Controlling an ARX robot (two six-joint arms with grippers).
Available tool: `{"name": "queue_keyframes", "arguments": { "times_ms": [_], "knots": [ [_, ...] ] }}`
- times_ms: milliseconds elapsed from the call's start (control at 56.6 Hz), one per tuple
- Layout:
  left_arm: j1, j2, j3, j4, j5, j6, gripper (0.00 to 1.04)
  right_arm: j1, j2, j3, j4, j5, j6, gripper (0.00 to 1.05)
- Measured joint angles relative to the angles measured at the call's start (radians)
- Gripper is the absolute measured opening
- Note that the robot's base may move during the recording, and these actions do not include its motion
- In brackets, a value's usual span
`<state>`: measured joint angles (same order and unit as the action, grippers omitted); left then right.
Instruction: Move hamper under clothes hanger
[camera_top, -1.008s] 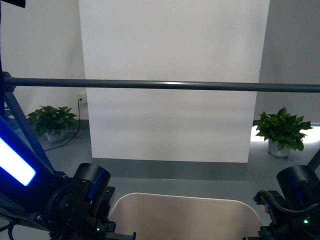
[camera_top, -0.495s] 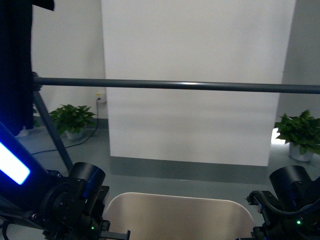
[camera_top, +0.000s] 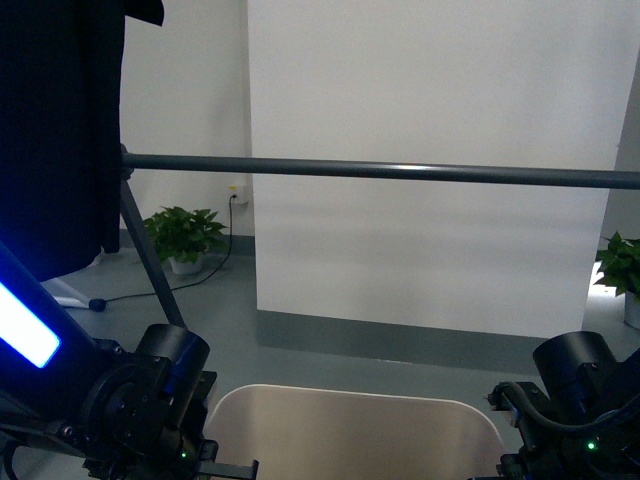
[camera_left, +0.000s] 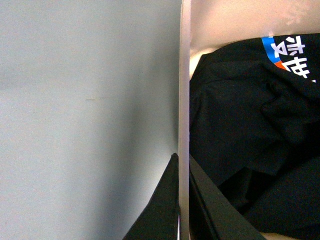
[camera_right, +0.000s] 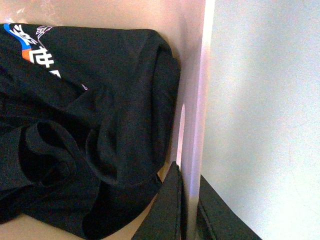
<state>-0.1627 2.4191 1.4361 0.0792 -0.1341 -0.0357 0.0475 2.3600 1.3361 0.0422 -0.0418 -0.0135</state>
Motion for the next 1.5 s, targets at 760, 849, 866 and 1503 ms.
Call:
{"name": "queue_keyframes", "arguments": {
  "times_ms": [760,849,866,1503],
  "knots": [
    [0.021,0.172,0.223,0.220,0.292,0.001,0.04,-0.071,0.121,0.045,0.581,-0.087,0.122,0.03],
    [0.011,0.264,0.397,0.090,0.282,0.033,0.04,-0.089,0.156,0.132,0.471,-0.102,0.114,0.03],
    [0.010,0.293,0.443,0.055,0.277,0.040,0.04,-0.090,0.167,0.145,0.451,-0.106,0.114,0.03],
    [-0.032,0.618,1.022,-0.304,0.188,0.142,0.04,-0.108,0.283,0.208,0.357,-0.107,0.134,0.03]
  ]
}}
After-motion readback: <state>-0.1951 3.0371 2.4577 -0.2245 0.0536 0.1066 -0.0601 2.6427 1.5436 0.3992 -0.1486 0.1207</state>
